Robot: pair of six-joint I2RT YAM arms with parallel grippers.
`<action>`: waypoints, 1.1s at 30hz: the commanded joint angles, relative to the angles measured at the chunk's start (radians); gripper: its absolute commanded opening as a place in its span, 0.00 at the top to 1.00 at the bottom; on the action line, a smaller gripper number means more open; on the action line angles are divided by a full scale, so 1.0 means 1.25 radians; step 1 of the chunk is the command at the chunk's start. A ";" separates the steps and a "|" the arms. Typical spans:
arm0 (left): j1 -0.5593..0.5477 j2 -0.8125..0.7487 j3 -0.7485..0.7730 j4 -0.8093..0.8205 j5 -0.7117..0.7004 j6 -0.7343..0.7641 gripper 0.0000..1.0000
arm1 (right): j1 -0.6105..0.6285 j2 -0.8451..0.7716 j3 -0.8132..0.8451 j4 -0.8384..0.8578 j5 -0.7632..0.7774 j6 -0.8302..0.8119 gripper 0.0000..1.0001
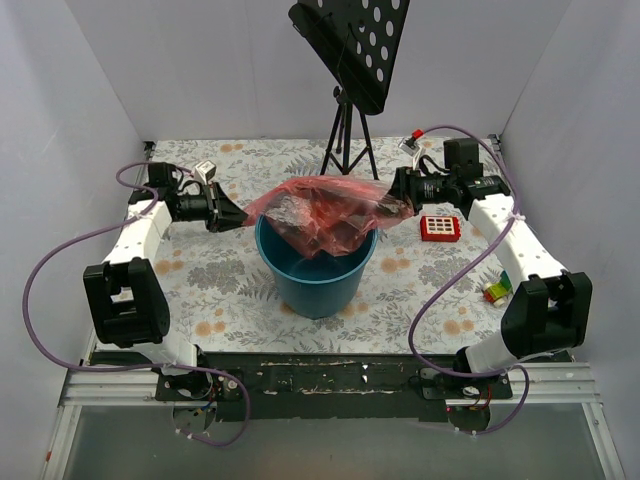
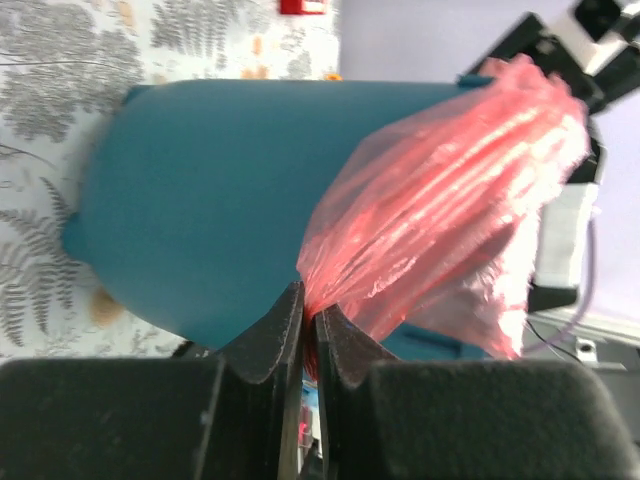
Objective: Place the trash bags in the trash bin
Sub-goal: Place the trash bag in the trash bin.
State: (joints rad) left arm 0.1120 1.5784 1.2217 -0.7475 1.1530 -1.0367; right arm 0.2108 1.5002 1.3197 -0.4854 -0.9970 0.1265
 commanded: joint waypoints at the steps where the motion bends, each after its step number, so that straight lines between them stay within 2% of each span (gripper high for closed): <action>1: 0.034 -0.042 0.001 -0.072 0.203 0.017 0.94 | -0.008 -0.060 -0.029 0.047 -0.049 0.077 0.40; 6: 0.063 -0.012 0.029 -0.305 0.261 0.212 0.99 | -0.014 -0.065 -0.043 -0.013 -0.060 0.051 0.36; 8: 0.076 -0.023 0.009 -0.319 0.268 0.226 0.98 | -0.015 -0.069 -0.068 0.002 -0.079 0.058 0.32; 10: 0.091 -0.038 -0.011 -0.316 0.279 0.221 0.92 | -0.015 -0.076 -0.090 0.030 -0.075 0.071 0.27; 12: 0.098 -0.042 -0.013 -0.321 0.255 0.225 0.79 | -0.016 -0.078 -0.091 0.047 -0.009 0.069 0.25; 16: 0.098 -0.040 0.003 -0.367 0.144 0.254 0.71 | -0.023 -0.081 -0.046 -0.011 0.143 -0.005 0.20; 18: 0.101 -0.032 0.014 -0.450 0.134 0.347 0.71 | -0.023 -0.096 -0.018 -0.052 0.208 -0.059 0.19; 20: 0.102 -0.043 0.009 -0.495 0.155 0.394 0.72 | -0.023 -0.141 -0.033 -0.029 0.233 -0.089 0.18; 25: 0.109 -0.098 0.032 -0.495 0.128 0.429 0.69 | -0.023 -0.260 -0.096 0.166 0.256 -0.078 0.15; 27: 0.117 -0.114 0.066 -0.482 0.071 0.453 0.64 | -0.023 -0.261 -0.075 0.167 0.282 -0.086 0.15; 29: 0.136 -0.135 0.082 -0.422 0.073 0.412 0.57 | -0.023 -0.263 -0.056 0.155 0.325 -0.099 0.16; 31: 0.137 -0.139 0.129 -0.380 0.039 0.430 0.50 | -0.023 -0.267 -0.053 0.151 0.376 -0.130 0.16; 33: 0.136 -0.142 0.180 -0.319 0.012 0.427 0.49 | -0.023 -0.272 -0.065 0.166 0.422 -0.139 0.16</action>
State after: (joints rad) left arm 0.2745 1.4532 1.3312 -1.2858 1.2346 -0.5316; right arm 0.1890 1.1568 1.2297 -0.3279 -0.6125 0.0128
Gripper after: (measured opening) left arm 0.500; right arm 0.842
